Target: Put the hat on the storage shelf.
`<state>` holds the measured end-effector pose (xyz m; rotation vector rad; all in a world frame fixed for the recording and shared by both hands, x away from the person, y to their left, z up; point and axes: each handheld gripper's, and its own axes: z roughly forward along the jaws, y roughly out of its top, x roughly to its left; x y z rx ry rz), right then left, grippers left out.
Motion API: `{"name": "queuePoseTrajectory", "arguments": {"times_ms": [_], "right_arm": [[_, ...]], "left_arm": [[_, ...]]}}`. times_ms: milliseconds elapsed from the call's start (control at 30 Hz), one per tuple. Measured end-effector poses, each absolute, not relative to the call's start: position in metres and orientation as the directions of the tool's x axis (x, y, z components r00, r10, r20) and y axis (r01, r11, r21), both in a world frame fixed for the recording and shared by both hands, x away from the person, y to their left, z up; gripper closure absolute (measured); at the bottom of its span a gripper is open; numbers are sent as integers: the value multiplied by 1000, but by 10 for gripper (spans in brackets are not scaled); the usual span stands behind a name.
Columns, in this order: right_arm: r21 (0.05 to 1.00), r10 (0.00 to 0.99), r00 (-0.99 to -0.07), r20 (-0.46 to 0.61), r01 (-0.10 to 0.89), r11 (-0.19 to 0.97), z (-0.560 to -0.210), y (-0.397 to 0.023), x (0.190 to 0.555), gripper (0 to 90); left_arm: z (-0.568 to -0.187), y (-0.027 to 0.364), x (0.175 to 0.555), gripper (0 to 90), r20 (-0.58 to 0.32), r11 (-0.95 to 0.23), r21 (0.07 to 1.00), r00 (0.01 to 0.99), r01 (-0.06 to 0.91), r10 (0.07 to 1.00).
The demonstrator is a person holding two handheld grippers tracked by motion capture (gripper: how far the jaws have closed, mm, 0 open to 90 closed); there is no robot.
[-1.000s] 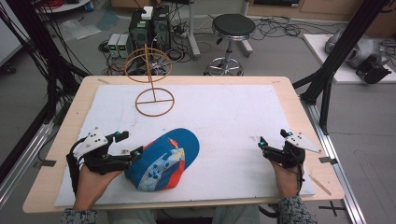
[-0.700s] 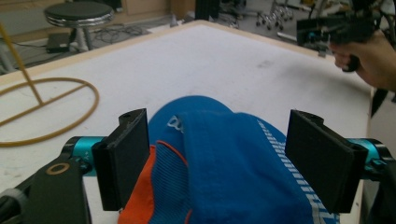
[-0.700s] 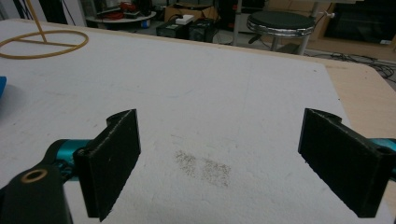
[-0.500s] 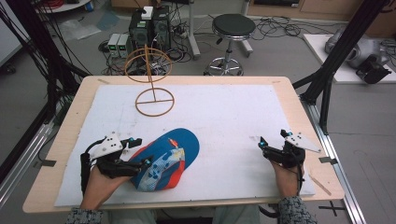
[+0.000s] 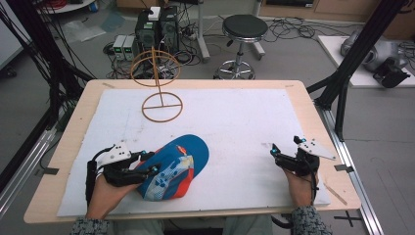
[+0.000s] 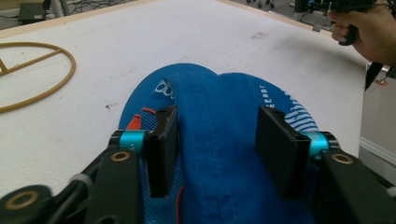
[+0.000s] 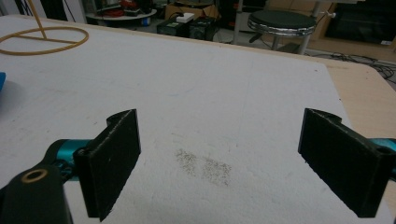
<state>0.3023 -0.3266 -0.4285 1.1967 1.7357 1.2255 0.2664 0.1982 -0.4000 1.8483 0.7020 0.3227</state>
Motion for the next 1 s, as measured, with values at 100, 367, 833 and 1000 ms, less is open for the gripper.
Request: {"name": "queuePoseTrajectory", "arguments": {"times_ms": [100,367,833,1000], "right_arm": [[948,940,-339,-29,289,134,-428,-327,303,121],[947,939,-342,-35,288,140,-429,-327,303,121],[947,943,-333,-25,293,128,-429,-330,303,121],[947,942,-334,-20,295,125,-429,-331,303,121]], "left_arm": [[-401,196,266,602,-98,-258,915,792,310,602],[-399,197,263,857,-63,-251,935,813,252,580],[-377,191,266,887,-47,-227,952,833,204,551],[-363,184,272,887,-29,-245,952,848,185,529]]}}
